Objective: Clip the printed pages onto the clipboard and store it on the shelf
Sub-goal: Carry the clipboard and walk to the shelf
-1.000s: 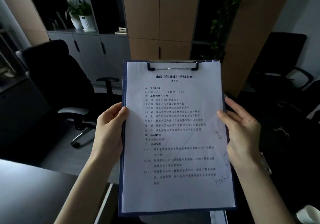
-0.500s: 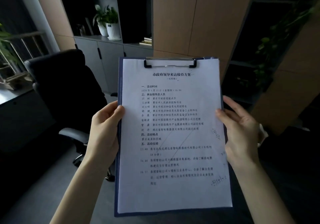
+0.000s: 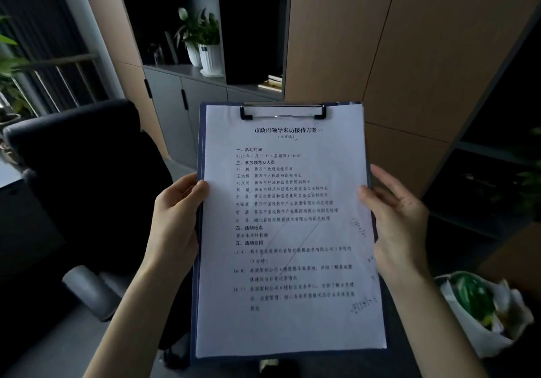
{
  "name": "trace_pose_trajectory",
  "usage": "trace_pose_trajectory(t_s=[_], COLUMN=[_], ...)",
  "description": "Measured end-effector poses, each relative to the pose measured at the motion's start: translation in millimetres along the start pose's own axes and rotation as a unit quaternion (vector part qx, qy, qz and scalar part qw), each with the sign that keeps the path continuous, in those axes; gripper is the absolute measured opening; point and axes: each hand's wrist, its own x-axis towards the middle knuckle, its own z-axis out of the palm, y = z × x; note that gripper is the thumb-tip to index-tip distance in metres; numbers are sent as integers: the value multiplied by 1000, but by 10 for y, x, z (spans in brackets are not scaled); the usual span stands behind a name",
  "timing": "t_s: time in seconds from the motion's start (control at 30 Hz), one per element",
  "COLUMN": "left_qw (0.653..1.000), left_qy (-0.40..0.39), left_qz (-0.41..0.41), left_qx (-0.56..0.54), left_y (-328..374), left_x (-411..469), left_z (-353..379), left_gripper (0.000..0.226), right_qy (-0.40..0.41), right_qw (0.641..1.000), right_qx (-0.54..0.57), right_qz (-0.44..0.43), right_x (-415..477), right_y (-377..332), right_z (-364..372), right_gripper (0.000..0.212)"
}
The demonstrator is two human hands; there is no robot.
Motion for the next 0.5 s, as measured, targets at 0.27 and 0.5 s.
trace_pose_trajectory(t_s=[0.27,0.5], left_qw=[1000,998], left_qy=[30,55], left_qz=[2,10], left_qx=[-5,10], left_y=[-242,-318], left_x=[1993,3399], left_z=[578,893], left_gripper=[25,23], right_qy=[-19,-48], right_qw=[1000,998], right_qx=[-1,-10], right_qz=[17,26], right_x=[1991,3384], right_y=[390,688], right_z=[855,1578], right_gripper=[44,39])
